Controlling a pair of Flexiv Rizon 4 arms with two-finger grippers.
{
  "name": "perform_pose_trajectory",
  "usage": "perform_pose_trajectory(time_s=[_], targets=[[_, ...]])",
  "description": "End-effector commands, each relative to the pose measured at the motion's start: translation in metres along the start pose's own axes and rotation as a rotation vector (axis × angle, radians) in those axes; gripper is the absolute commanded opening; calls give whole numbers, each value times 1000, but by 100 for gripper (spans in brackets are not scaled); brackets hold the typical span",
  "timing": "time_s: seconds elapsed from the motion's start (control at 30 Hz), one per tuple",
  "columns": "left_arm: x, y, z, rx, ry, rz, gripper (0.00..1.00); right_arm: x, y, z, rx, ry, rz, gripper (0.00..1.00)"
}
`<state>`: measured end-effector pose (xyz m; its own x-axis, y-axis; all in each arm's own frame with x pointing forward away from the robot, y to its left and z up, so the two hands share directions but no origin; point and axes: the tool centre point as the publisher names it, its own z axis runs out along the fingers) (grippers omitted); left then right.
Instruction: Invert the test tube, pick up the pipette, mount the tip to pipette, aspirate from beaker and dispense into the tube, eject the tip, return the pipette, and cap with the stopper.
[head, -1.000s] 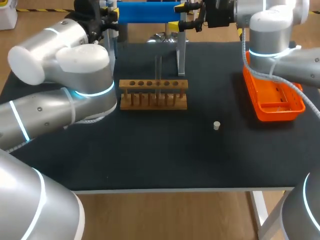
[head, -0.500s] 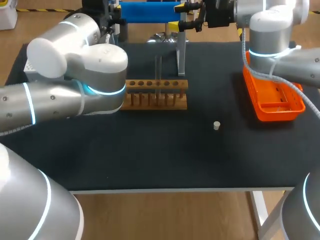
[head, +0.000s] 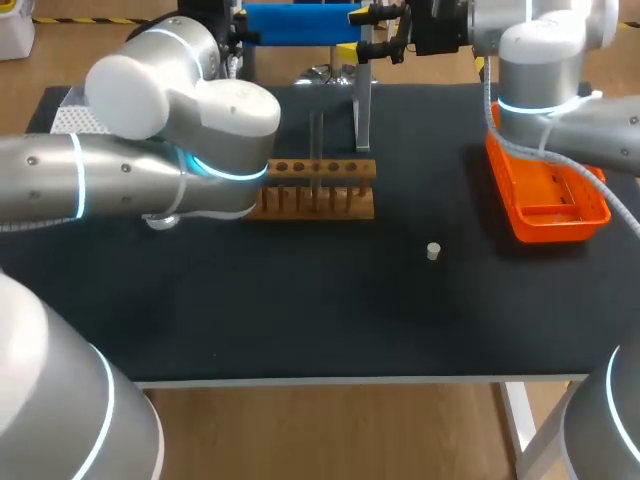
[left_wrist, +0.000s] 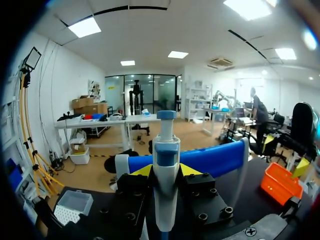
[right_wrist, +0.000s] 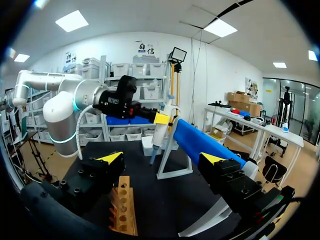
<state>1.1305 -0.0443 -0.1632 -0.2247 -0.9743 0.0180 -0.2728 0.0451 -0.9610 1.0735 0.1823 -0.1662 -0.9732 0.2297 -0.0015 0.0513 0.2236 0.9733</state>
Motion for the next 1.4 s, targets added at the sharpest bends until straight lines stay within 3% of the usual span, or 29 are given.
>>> perform_pose_trajectory(time_s=[0.03, 1.4], targets=[[5, -2, 8, -27, -59, -5, 0, 1, 1, -1, 3, -1, 0, 100], [-2, 14, 33, -110, -117, -13, 0, 1, 1, -1, 3, -1, 0, 100]])
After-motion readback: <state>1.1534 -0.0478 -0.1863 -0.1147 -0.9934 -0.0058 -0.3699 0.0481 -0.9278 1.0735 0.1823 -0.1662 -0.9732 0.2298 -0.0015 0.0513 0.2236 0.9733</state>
